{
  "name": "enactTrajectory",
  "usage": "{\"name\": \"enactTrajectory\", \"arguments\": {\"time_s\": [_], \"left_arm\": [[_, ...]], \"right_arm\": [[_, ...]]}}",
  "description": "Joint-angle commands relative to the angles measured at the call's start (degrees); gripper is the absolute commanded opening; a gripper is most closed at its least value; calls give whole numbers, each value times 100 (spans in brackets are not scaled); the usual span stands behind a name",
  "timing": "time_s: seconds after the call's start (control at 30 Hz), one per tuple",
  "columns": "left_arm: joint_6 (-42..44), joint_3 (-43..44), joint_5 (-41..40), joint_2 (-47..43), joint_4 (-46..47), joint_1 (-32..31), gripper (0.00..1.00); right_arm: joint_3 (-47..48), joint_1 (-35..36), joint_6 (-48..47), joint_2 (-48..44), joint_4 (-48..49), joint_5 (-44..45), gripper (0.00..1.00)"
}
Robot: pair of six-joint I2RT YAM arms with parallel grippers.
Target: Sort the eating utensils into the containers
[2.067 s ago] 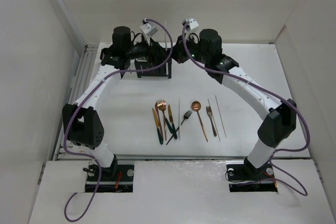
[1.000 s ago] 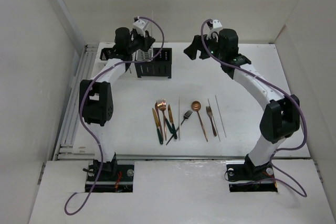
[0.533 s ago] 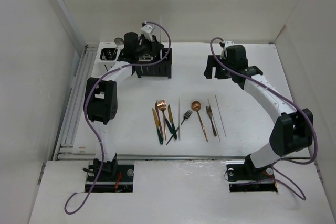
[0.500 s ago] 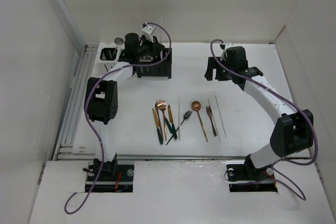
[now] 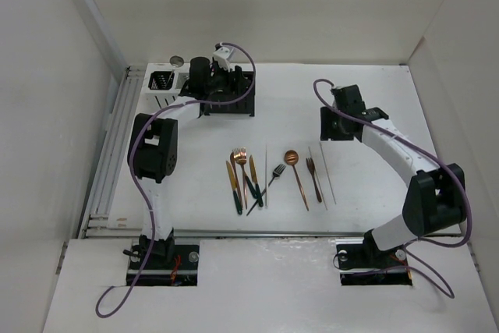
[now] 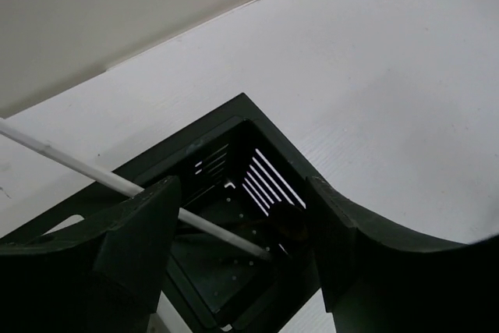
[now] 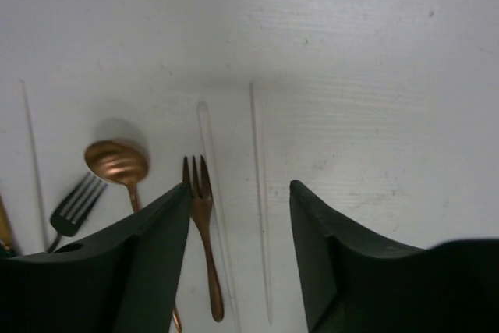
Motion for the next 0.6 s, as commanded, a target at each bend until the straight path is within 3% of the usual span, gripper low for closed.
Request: {"name": "enactTrajectory", "arguments": {"time_s": [0.0,0.3,0.57], "left_arm": [[242,292,-249,-338,-290,50,64],[708,1424,-2004,-566,-1696,51,71],[849,1804,-2438,-987,-2505,51,71]], "right_arm": [[-267,-17,184,85,-342,206,55],[-795,-17,491,771,-404,-93,54],[-902,36,438,1299,-289,-40,46]]}}
